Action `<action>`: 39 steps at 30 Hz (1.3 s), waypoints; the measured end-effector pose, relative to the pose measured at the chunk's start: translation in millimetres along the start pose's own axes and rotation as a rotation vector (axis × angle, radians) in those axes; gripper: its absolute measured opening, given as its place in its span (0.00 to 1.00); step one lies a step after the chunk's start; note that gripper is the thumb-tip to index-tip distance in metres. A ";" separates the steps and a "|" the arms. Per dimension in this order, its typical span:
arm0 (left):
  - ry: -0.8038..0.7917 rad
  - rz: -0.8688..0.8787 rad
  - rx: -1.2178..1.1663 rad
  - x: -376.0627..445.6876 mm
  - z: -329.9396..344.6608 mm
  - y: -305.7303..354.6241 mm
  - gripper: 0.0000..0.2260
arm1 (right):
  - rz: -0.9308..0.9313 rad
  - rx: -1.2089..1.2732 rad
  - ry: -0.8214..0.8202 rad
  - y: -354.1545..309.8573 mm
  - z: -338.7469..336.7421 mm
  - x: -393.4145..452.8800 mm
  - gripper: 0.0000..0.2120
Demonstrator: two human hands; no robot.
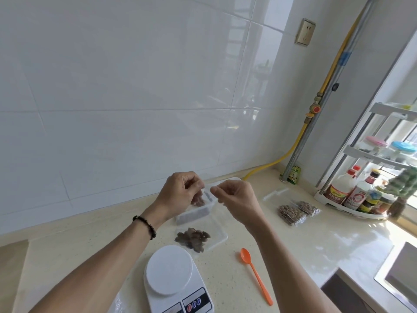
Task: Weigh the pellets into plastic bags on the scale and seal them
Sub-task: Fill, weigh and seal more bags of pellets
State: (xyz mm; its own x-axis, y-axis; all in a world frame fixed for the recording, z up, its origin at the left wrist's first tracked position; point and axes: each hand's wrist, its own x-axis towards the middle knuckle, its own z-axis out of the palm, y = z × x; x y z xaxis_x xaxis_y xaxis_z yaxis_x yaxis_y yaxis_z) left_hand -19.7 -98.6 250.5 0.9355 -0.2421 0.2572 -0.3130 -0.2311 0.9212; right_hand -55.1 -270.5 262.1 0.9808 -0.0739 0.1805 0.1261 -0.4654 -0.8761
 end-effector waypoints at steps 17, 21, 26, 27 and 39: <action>-0.168 -0.058 -0.119 47.6 54.2 -5.4 0.07 | 0.111 0.223 0.142 45.4 -51.8 13.5 0.10; -0.235 -0.107 -0.118 66.8 91.5 -9.6 0.08 | 0.120 0.131 0.250 77.2 -76.9 31.6 0.11; -0.195 -0.114 -0.073 109.1 147.8 -15.8 0.09 | 0.180 0.331 0.168 140.4 -116.1 58.2 0.10; -0.184 -0.119 -0.075 119.8 161.1 -17.2 0.09 | 0.200 0.360 0.089 156.2 -125.2 63.0 0.10; 0.012 -0.347 -0.022 247.4 322.3 -88.3 0.08 | 0.633 0.390 0.121 339.6 -242.1 111.3 0.10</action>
State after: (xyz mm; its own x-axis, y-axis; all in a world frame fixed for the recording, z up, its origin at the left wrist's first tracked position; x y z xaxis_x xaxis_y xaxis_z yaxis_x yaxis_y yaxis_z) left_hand 186.6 -441.8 138.7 0.9875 -0.1414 -0.0692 0.0276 -0.2773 0.9604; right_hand 60.9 -650.3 92.9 0.8631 -0.3301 -0.3823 -0.3910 0.0425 -0.9194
